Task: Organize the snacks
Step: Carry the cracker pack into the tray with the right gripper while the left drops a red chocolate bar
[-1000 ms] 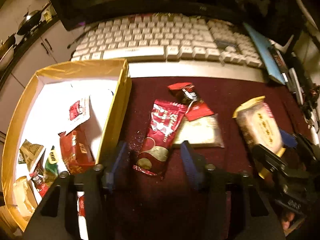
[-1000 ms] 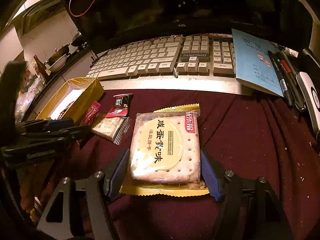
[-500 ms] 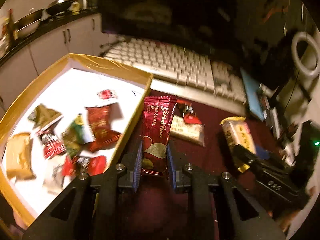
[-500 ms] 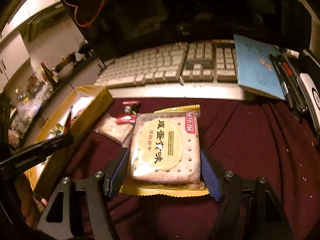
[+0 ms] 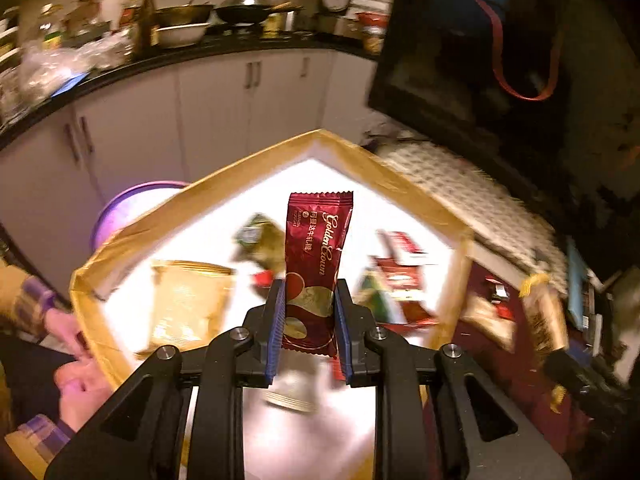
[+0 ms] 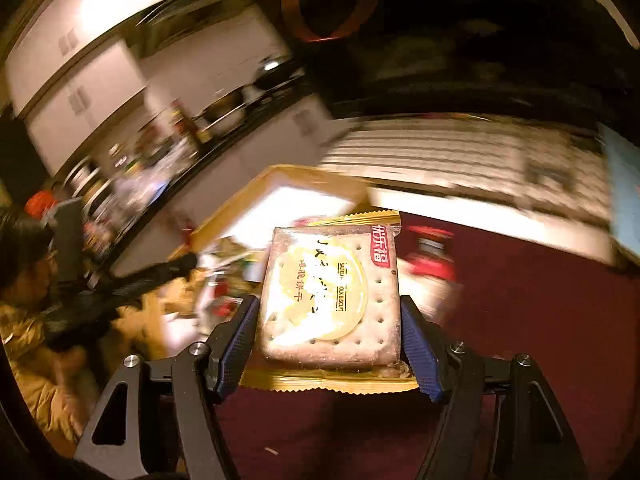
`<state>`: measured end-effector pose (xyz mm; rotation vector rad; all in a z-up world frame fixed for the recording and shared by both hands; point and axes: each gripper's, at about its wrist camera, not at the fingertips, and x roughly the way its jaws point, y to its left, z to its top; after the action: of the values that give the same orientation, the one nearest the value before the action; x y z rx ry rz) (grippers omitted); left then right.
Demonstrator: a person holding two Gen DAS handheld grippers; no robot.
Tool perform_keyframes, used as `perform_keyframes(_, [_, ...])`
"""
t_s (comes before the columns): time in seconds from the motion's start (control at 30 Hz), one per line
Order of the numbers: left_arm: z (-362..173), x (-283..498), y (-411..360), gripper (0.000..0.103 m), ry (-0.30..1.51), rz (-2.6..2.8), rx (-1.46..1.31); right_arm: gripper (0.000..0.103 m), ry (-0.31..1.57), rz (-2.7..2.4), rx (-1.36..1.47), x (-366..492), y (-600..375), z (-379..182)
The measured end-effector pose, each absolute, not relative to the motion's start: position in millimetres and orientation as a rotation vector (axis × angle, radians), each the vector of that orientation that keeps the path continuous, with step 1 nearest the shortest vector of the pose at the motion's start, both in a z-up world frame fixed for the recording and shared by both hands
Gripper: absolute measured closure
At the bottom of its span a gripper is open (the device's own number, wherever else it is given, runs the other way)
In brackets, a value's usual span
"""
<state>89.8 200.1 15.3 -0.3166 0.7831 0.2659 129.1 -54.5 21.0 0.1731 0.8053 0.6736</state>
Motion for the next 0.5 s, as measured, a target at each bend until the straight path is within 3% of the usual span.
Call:
perform_keyframes(0.27, [-5.8, 99.6, 211.6, 0.082, 0.821, 0.285, -0.296, 0.033, 0.846, 0.760, 0.070, 176.3, 51.4, 32.5])
perform_keyframes(0.5, [-9.6, 102.1, 216.0, 0.082, 0.840, 0.235, -0.324, 0.033, 0.939, 0.700, 0.059, 224.0, 92.5, 4.4])
